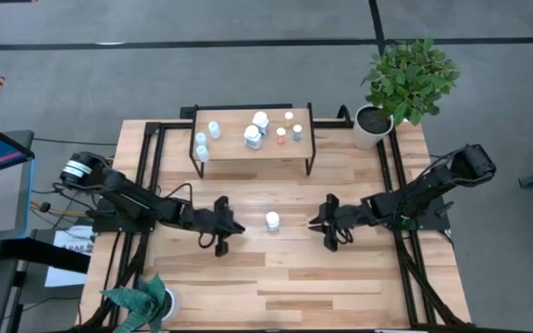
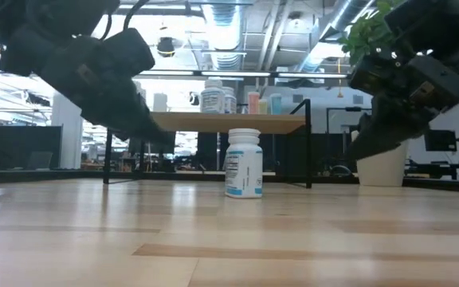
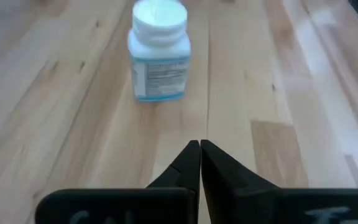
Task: Pick and place medicine bottles onto shelf by color
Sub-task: Adjust the pill bottles on the shelf
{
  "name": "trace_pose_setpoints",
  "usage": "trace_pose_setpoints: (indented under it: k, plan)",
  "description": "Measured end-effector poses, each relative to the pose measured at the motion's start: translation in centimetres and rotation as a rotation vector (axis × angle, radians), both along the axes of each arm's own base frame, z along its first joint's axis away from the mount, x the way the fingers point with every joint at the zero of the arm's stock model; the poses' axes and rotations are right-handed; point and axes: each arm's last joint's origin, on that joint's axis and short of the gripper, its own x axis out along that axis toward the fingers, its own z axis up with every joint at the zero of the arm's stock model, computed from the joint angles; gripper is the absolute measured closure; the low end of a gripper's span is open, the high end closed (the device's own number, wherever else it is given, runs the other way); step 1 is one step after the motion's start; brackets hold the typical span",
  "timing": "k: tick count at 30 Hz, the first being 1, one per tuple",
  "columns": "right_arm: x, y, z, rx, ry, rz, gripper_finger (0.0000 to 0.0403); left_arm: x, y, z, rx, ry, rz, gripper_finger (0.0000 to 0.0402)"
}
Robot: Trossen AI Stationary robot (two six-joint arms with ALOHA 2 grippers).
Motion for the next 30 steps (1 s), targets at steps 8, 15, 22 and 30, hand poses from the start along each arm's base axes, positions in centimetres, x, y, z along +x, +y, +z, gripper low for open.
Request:
trace_pose_setpoints:
  k: [8,15,22,30]
  plan:
    - [0.7,-0.5,0.9,-0.022,-0.102,0.005,0.0290,0.6,0.2,0.8,0.045,-0.070,0.057,0.0401]
    - [1.0,-1.0,1.1,-0.016,-0.137,-0.018,0.0204,0.7,0.0,0.9,-0.018,-0.072,0.037,0.0351]
    - [1.4,-0.9,0.9,0.028,-0.157,-0.042,0.0141,0.7,0.1,0.9,-0.088,-0.073,0.100,0.0256]
    - [2.6,-0.7,-1.4,0.092,-0.152,-0.090,0.0138,0.1,-0.6,1.9,0.152,-0.103,-0.005,0.0222]
